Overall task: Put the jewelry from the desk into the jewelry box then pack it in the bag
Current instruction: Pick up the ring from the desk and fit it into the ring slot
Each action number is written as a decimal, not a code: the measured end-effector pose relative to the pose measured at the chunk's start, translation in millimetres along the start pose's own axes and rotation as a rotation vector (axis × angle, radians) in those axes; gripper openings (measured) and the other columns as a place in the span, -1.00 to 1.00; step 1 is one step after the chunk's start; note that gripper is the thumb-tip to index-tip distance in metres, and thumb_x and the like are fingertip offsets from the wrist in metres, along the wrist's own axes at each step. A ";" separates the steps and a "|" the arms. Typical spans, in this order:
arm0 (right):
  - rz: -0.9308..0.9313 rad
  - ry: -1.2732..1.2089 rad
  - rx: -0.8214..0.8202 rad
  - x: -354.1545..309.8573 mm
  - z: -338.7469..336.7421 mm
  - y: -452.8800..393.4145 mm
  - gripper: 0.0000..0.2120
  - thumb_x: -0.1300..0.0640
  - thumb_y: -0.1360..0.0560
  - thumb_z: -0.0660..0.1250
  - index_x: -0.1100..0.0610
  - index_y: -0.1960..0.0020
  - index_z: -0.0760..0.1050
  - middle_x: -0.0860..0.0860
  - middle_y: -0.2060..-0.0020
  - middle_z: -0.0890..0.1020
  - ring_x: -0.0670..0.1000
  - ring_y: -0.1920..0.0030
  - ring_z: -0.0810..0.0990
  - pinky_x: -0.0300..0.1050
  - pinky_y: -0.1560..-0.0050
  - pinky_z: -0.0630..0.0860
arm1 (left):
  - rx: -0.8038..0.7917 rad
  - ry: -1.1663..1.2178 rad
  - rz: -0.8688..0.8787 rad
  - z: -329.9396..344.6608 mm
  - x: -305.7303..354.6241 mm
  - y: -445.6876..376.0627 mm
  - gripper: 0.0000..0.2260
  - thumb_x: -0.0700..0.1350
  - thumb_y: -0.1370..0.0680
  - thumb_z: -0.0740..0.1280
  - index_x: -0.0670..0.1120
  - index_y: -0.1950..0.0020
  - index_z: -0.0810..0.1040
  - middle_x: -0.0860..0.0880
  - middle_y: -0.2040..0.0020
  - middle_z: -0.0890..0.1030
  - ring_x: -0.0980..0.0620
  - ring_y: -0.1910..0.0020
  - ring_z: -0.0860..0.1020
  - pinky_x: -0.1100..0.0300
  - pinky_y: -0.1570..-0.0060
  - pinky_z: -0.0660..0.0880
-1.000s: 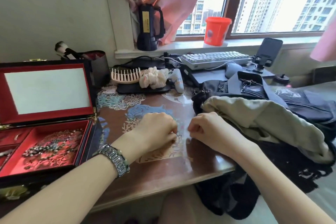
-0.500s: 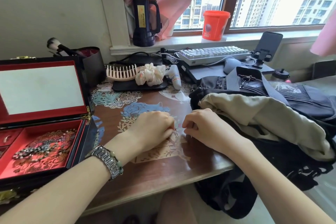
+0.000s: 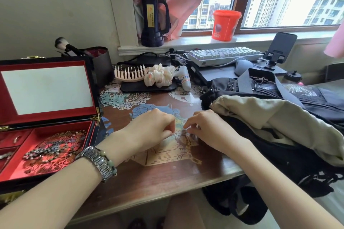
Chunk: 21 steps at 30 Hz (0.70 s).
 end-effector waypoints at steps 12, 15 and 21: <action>-0.027 -0.003 0.023 -0.7 2.0 -1.1 -0.95 0.16 -0.43 0.39 0.09 0.17 0.63 -0.08 0.24 0.55 -0.01 0.18 0.50 0.07 0.12 0.55 | 0.056 0.051 -0.001 -8.9 -7.3 11.3 -0.93 -0.16 -0.49 0.35 -0.03 0.08 0.61 0.05 0.11 0.64 0.15 0.19 0.51 0.08 0.10 0.55; -0.026 -0.029 0.049 -1.9 -3.2 -3.7 -0.94 0.22 -0.42 0.37 0.13 0.19 0.63 -0.04 0.23 0.62 -0.03 0.22 0.52 0.03 0.11 0.55 | 0.075 0.057 -0.009 -14.4 -12.3 16.8 -0.95 -0.13 -0.50 0.36 -0.03 0.09 0.62 0.04 0.11 0.65 0.14 0.16 0.55 0.04 0.07 0.56; -0.078 -0.053 0.094 -27.6 -23.4 -11.0 -0.95 0.20 -0.45 0.40 0.15 0.14 0.64 -0.08 0.27 0.59 -0.27 0.37 0.42 -0.16 0.14 0.49 | 0.134 0.087 -0.005 -31.2 -18.5 35.7 -0.93 -0.11 -0.51 0.36 -0.02 0.05 0.63 0.07 0.09 0.66 0.12 0.11 0.59 0.04 0.03 0.56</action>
Point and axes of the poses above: each hand's wrist, its own y-axis away from the middle knuckle, its own z-axis out of the palm, x = y × z, the point moved 4 cm from there along -y, towards the middle knuckle
